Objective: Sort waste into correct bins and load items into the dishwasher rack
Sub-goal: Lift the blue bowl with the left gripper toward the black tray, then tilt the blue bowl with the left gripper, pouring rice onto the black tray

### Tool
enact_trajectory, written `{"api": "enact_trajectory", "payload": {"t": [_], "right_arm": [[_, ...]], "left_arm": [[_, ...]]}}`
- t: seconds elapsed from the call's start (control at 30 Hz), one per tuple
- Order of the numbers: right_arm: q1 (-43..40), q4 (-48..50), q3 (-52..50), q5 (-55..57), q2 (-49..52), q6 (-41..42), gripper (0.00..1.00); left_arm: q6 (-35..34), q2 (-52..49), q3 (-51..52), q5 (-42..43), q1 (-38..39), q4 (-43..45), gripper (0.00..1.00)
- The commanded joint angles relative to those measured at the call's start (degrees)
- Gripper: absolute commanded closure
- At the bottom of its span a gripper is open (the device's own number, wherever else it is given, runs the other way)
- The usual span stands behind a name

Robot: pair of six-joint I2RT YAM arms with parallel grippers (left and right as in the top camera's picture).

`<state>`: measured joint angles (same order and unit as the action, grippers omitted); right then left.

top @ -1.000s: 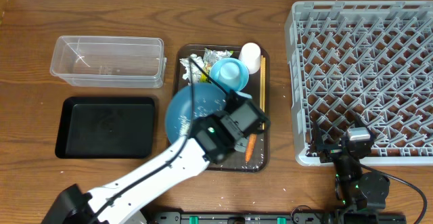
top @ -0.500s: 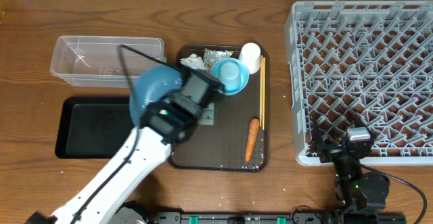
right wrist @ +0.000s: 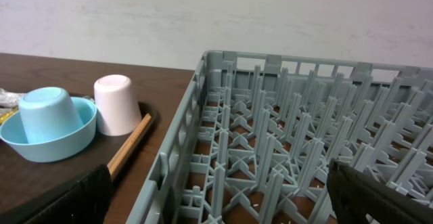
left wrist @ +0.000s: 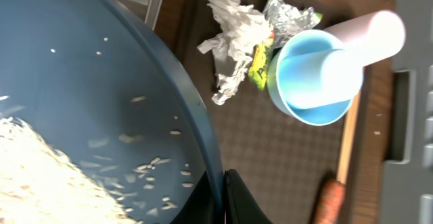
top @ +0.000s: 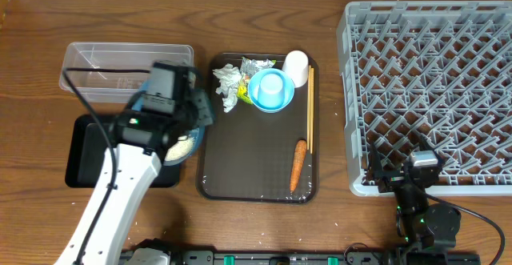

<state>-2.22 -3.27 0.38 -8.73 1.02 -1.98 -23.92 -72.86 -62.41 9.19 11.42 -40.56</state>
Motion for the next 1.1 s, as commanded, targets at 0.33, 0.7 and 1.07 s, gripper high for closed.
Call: {"api": "enact_trajectory", "payload": {"t": [0.33, 0.7, 1.07], "right_arm": [[-0.5, -0.3, -0.1, 0.3, -0.1, -0.2, 0.01], [-0.5, -0.3, -0.1, 0.3, -0.1, -0.2, 0.01], [-0.5, -0.3, -0.1, 0.3, -0.1, -0.2, 0.01]], "left_arm": [[4.4, 0.5, -1.7, 23.1, -11.5, 0.5, 0.94], [4.4, 0.7, -1.7, 32.4, -20.2, -0.4, 0.94], [5.5, 0.7, -1.6, 44.6, -29.1, -0.6, 0.94]]}}
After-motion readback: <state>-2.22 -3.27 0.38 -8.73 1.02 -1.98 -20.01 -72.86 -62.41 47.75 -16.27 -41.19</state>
